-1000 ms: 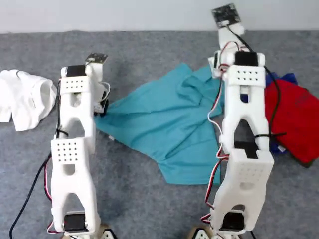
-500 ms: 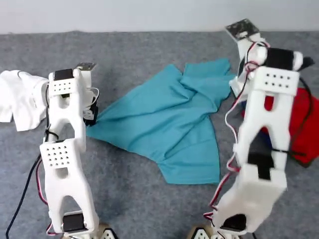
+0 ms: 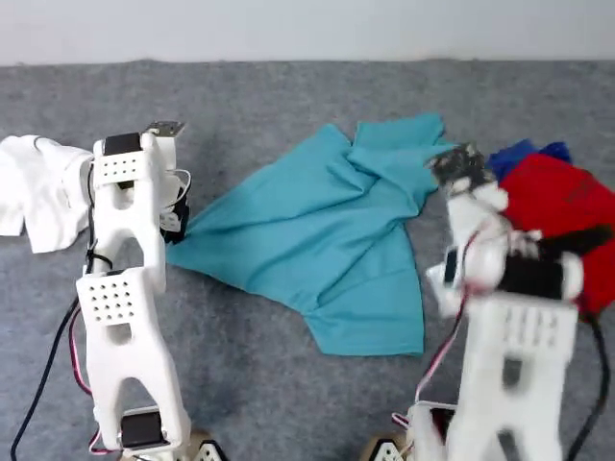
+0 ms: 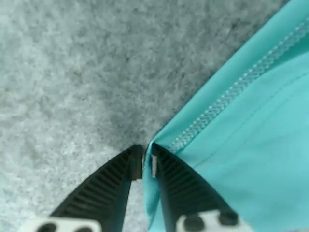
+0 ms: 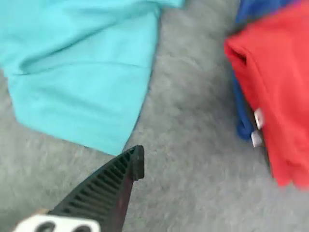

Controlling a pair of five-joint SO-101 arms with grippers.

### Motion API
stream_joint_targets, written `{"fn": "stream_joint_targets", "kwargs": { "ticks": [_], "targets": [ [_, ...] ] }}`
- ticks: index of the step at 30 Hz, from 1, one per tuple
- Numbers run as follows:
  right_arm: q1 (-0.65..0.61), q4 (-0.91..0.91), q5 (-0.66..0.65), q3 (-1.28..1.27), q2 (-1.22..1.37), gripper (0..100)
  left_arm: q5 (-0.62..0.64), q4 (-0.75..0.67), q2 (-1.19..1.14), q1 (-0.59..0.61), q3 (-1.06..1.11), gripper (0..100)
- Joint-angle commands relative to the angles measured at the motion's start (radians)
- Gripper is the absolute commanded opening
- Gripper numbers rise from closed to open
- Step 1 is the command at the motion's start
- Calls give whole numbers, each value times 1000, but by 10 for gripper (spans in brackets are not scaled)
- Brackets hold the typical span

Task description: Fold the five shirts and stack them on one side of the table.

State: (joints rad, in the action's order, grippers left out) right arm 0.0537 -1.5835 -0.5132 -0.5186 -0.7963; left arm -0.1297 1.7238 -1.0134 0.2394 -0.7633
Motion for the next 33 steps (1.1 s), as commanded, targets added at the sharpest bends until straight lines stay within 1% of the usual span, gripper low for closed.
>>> {"fn": "stream_joint_targets", "kwargs": {
  "ticks": [1,2,4,7,10,12,13,15,18,20,21,23,26,28,31,33],
  "targets": [
    [-147,24,-161,-167,-119,786,5,29,-8,68,48,22],
    [-189,19,-169,-212,-119,786,5,29,-8,68,48,22],
    [-236,45,-104,-259,-108,786,5,29,-8,68,48,22],
    [-205,150,3,-256,-96,786,5,29,-8,68,50,22],
    [-162,194,43,-249,-79,776,5,29,-8,68,50,22],
    [-124,193,46,-229,-54,742,5,29,-8,68,50,22],
    [-87,197,54,-216,-36,716,5,29,-8,68,50,22],
    [8,206,121,-181,15,645,5,29,-8,68,50,22],
    [153,202,219,-123,136,503,5,29,-8,66,50,22],
    [206,202,255,-77,219,396,6,29,-8,66,50,22],
    [209,197,258,-61,249,345,6,29,-8,66,50,22],
    [185,154,224,-38,300,260,6,29,-8,66,50,22],
    [93,108,91,-84,348,186,6,29,-9,66,50,22],
    [28,122,14,-152,352,184,6,29,-9,66,50,22],
    [-73,173,29,-218,352,188,6,29,-9,66,50,22],
    [-114,219,43,-242,355,186,6,29,-9,66,50,22]
  ]
}}
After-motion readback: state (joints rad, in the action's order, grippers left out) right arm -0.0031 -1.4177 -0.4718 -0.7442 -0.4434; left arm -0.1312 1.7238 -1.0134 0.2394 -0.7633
